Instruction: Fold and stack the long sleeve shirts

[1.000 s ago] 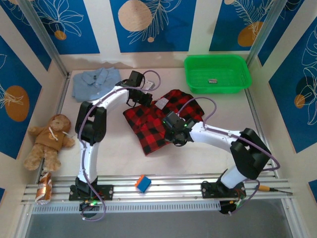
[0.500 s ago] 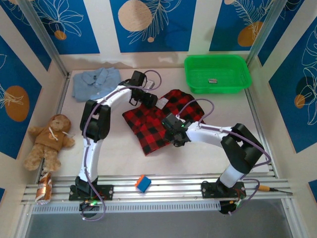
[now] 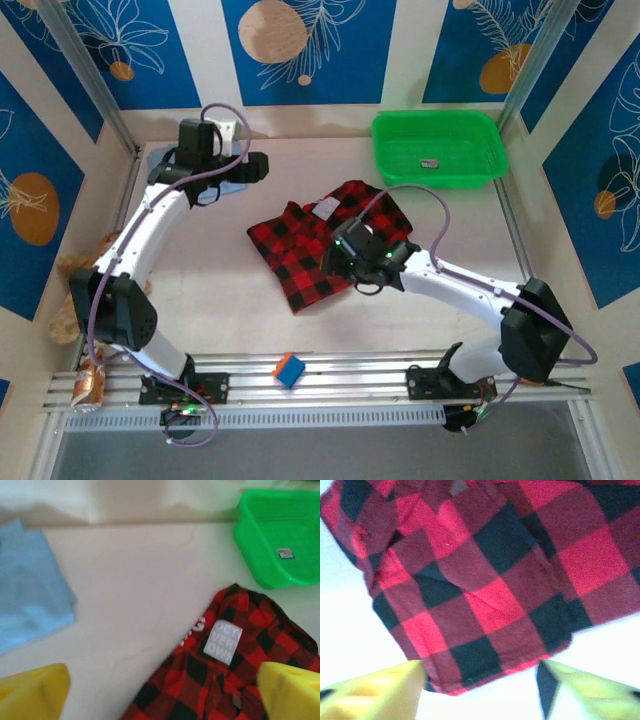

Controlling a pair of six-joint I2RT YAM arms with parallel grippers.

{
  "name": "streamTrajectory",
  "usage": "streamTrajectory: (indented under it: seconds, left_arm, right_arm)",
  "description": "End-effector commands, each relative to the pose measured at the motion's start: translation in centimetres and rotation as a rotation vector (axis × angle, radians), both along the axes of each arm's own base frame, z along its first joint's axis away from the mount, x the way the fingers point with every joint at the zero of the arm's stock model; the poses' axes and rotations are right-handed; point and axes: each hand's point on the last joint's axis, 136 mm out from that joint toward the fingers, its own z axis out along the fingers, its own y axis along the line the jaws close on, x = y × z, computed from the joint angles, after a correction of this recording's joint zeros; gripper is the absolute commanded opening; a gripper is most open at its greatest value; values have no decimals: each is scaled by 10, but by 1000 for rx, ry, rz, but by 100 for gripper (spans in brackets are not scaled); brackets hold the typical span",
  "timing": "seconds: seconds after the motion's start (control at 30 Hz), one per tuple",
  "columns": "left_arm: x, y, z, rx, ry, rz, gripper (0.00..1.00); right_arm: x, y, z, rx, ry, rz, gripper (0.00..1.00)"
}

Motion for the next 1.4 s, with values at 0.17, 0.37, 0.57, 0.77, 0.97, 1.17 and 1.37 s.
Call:
streamTrajectory:
  seconds: [0.17, 0.37, 0.57, 0.77, 0.97, 1.17, 1.37]
  left_arm:
    - [-30, -35, -122, -110, 290, -36, 41]
    - [-24, -51, -160, -81, 343, -40, 39]
    - [-10, -57, -211, 40, 399, -21, 39]
    - [13, -49, -230, 161, 380, 10, 39]
    - [28, -81, -214, 85, 307, -75, 43]
    - [25, -89, -140, -26, 197, -104, 67]
    - [-18, -19, -52, -154, 168, 14, 97]
  right_arm:
    - [41, 56, -37, 49, 119, 100, 26]
    - [47, 42, -82, -37, 200, 8, 23]
    - [21, 25, -116, -82, 298, -103, 23]
    - [-9, 30, -133, -76, 362, -148, 23]
    - [-27, 37, -138, -30, 384, -202, 24]
    - [-18, 41, -97, 41, 338, -175, 33]
    - [0, 23, -14, 30, 171, -57, 48]
